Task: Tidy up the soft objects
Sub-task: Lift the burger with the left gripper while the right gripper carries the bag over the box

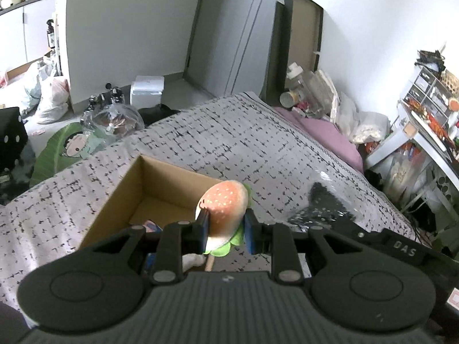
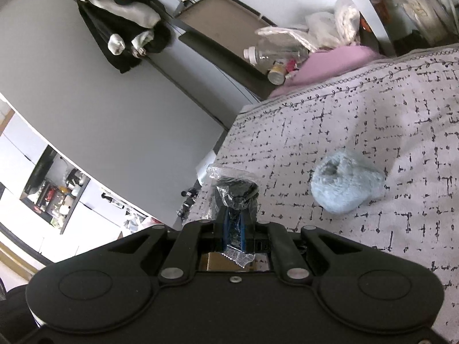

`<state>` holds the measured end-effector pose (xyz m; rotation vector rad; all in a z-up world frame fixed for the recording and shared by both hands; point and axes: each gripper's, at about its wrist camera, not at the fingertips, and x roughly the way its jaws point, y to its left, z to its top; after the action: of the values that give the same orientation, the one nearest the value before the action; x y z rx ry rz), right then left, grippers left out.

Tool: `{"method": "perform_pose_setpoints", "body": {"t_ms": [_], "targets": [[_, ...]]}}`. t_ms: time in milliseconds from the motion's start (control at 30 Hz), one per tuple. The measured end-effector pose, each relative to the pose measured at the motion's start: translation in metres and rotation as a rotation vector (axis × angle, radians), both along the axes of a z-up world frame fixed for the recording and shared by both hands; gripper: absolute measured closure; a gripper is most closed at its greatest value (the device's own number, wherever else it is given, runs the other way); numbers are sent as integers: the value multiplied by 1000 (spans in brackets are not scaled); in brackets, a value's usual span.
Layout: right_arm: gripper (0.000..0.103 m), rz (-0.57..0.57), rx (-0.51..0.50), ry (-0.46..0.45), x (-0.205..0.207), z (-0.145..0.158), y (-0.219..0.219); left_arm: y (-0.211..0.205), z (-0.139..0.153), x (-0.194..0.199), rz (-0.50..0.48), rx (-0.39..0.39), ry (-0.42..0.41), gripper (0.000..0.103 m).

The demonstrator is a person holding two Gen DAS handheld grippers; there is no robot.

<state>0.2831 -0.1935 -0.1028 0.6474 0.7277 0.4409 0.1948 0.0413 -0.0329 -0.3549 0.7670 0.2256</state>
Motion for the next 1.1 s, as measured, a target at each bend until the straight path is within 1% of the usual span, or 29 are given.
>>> {"method": "perform_pose_setpoints", "body": {"t_ms": [167,333,533,867,1100], "targets": [[95,8,19,-22,-4,7,-1,11,2,-7,22,6,-5,79],[95,19,44,-47,-6,15,2,21,-2,-13,45,5,3,79],[95,47,64,-62,-5,17,12,31,-5,-18,59,13,15,79],[95,100,68,-80,-7,20,29,48,-10,-15,74,25,23,79],[95,162,58,-85,-7,21,50,62,-23,-12,96,6,46,79]]}}
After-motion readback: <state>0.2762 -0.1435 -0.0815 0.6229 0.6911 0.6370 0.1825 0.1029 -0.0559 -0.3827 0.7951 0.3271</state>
